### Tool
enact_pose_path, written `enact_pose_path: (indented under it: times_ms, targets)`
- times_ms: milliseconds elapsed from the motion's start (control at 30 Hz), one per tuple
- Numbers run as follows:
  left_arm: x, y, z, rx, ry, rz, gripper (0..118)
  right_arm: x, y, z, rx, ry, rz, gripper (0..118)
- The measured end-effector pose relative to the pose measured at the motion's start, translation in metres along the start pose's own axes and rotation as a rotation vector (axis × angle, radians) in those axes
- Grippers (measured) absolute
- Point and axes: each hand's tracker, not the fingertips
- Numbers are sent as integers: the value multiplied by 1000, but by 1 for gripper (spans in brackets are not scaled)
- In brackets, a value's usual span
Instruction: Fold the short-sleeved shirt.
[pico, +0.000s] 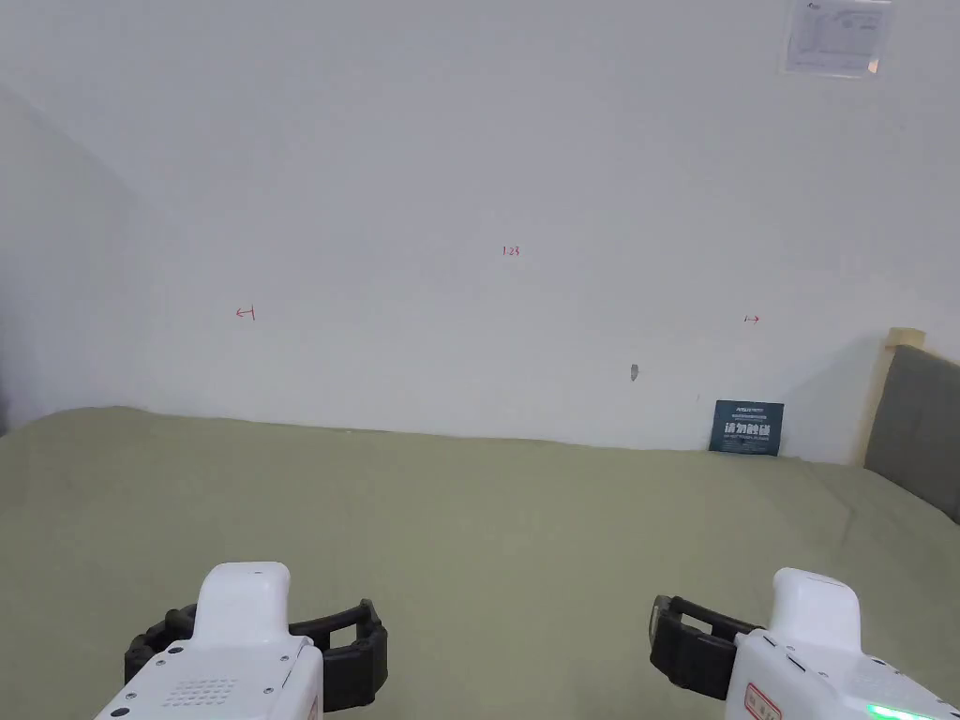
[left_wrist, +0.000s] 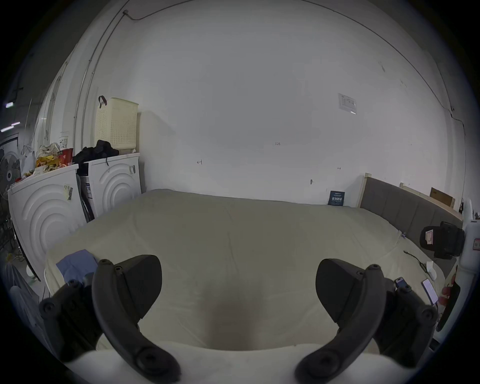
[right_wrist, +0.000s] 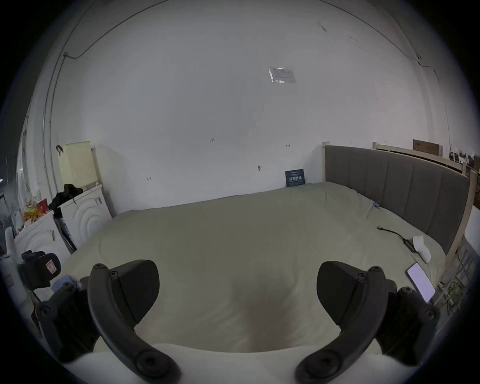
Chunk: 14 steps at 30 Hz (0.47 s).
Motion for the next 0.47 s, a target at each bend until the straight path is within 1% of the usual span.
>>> enact_pose_path:
  times_ms: [33, 167, 233, 267, 300, 333, 367, 400, 433, 467]
  targets:
    - [0, 0, 0, 1, 0, 4, 118, 0, 1, 0, 3, 7, 3, 118]
    - [0, 1, -1, -5, -2, 2, 118, -4, 0, 1, -9, 10, 57, 118]
    - [0, 1, -1, -5, -2, 1, 118, -6, -1, 0, -18, 5, 67, 118]
    - [1, 1, -2, -6, -4, 1, 118, -6, -2, -1, -26, -7, 72, 118]
    - [1, 1, -2, -10, -7, -1, 118, -8, -3, -1, -12, -54, 77, 118]
    - [1, 1, -2, -14, -8, -2, 118, -10, -4, -2, -9, -105, 102, 118]
    - [1, 1, -2, -12, -8, -3, 118, -13, -5, -3, -5, -146, 152, 118]
    - [1, 1, -2, -10, -10, -4, 118, -15, -6, -4, 4, -158, 181, 118]
    - [1, 1, -2, -10, -11, -2, 118, -15, -7, -4, -7, -159, 190, 118]
    - [1, 1, -2, -11, -13, 5, 118, -14, -6, -5, -18, -125, 159, 118]
